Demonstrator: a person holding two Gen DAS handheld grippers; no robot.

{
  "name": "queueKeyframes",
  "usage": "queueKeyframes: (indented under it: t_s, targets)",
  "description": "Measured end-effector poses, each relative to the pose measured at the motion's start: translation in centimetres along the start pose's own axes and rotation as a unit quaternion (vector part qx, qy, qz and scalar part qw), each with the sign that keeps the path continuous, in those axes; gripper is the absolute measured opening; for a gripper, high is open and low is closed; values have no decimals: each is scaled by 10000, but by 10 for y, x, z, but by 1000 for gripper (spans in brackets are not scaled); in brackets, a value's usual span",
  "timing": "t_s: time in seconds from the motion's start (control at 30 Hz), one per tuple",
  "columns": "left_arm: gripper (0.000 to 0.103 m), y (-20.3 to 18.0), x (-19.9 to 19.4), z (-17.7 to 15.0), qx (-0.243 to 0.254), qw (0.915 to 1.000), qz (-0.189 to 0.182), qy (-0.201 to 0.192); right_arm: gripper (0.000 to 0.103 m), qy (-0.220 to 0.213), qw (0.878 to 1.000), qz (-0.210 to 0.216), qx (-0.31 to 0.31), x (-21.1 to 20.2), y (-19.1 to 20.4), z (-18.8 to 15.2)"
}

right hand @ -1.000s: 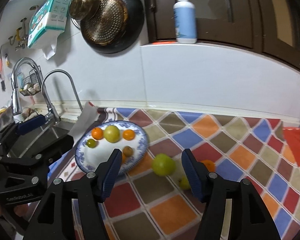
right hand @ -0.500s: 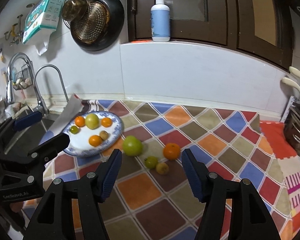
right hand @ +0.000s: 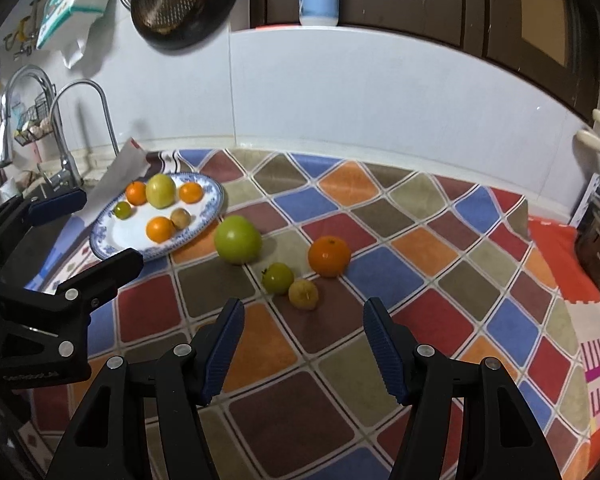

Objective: Organize fruits
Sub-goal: 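Withdraw both tools from the plate toward the remaining loose fruits, then close the left gripper on a second green pomelo while the right gripper grasps a yellow pear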

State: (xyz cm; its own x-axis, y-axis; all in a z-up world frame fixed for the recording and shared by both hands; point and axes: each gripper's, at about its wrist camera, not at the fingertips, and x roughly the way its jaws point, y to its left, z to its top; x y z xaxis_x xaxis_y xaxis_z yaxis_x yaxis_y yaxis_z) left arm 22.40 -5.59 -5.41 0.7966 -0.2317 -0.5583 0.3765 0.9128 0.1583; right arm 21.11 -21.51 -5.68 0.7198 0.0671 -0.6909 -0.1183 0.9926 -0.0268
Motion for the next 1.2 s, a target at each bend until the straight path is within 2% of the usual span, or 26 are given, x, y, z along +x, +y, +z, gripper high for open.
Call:
queueKeyframes:
  t_s: [0.27,0.67,1.2]
  targets:
    - [94,1,45,-3,133,9992,-147,355,57,312,9994,97,90,38,-6,-2]
    - [91,-1,91,12,251,9975,-444,488,47,538,9976,289,321,73,-15,-2]
    - [53,-11,125,18,319,9927,-884,754,30,660,9945,615,525,96,-20,2]
